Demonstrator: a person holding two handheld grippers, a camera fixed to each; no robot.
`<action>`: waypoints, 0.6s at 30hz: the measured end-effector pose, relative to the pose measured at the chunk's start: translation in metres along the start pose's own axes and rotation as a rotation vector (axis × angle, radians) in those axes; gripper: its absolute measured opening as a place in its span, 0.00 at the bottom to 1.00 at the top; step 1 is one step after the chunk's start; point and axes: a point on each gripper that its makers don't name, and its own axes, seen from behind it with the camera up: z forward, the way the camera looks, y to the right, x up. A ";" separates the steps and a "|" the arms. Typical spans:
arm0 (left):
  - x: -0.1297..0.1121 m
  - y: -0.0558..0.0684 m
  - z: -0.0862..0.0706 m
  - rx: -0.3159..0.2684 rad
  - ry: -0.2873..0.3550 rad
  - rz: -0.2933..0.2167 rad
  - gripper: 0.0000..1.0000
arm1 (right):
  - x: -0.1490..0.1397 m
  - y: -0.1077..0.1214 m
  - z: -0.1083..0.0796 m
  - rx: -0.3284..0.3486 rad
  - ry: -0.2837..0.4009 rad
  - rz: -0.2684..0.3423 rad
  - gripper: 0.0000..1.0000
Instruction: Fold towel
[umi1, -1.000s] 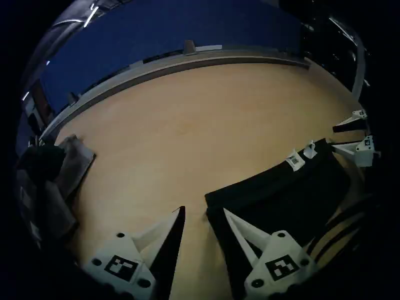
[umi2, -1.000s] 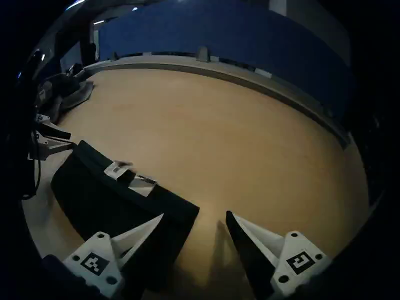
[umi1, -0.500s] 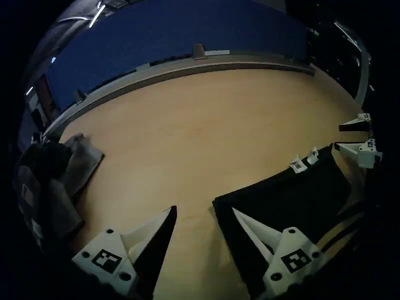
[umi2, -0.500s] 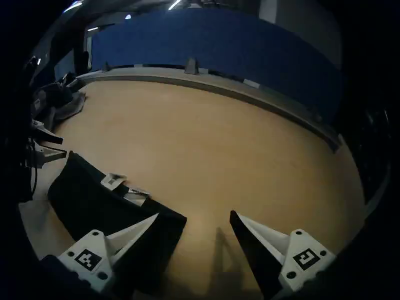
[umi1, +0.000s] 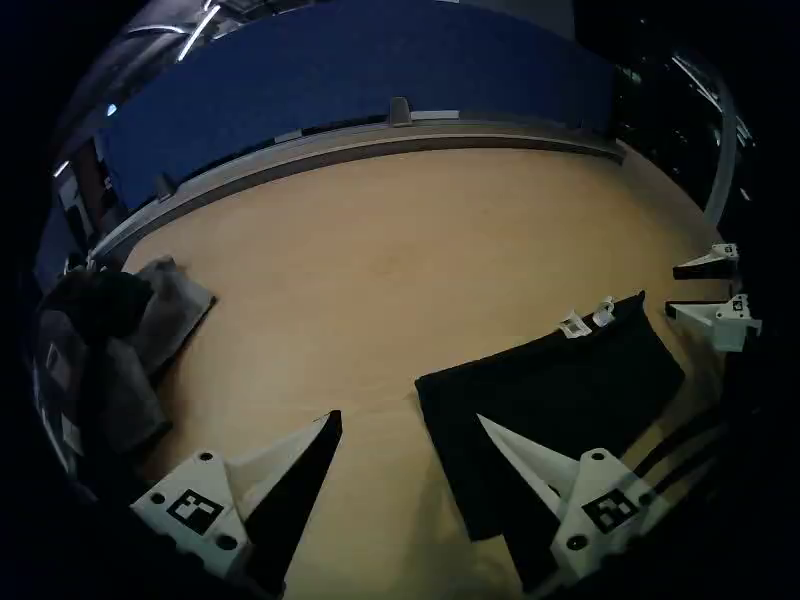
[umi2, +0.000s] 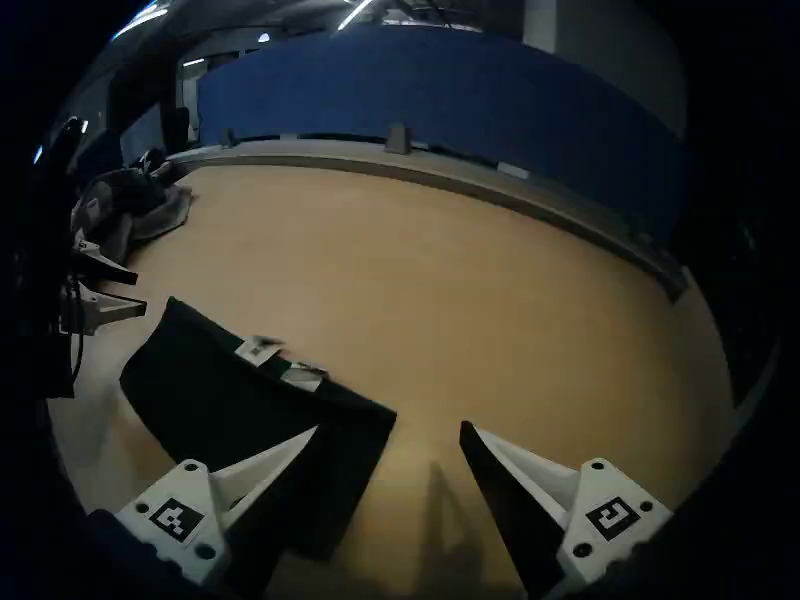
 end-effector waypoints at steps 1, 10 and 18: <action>-0.002 0.001 -0.003 -0.002 0.000 -0.004 0.90 | -0.005 -0.002 -0.002 0.006 -0.005 0.002 1.00; -0.037 0.012 -0.028 -0.017 -0.020 -0.033 0.95 | -0.043 -0.023 -0.022 0.051 -0.042 0.010 1.00; -0.077 0.030 -0.057 -0.063 -0.045 -0.057 0.95 | -0.064 -0.042 -0.040 0.108 -0.050 -0.012 1.00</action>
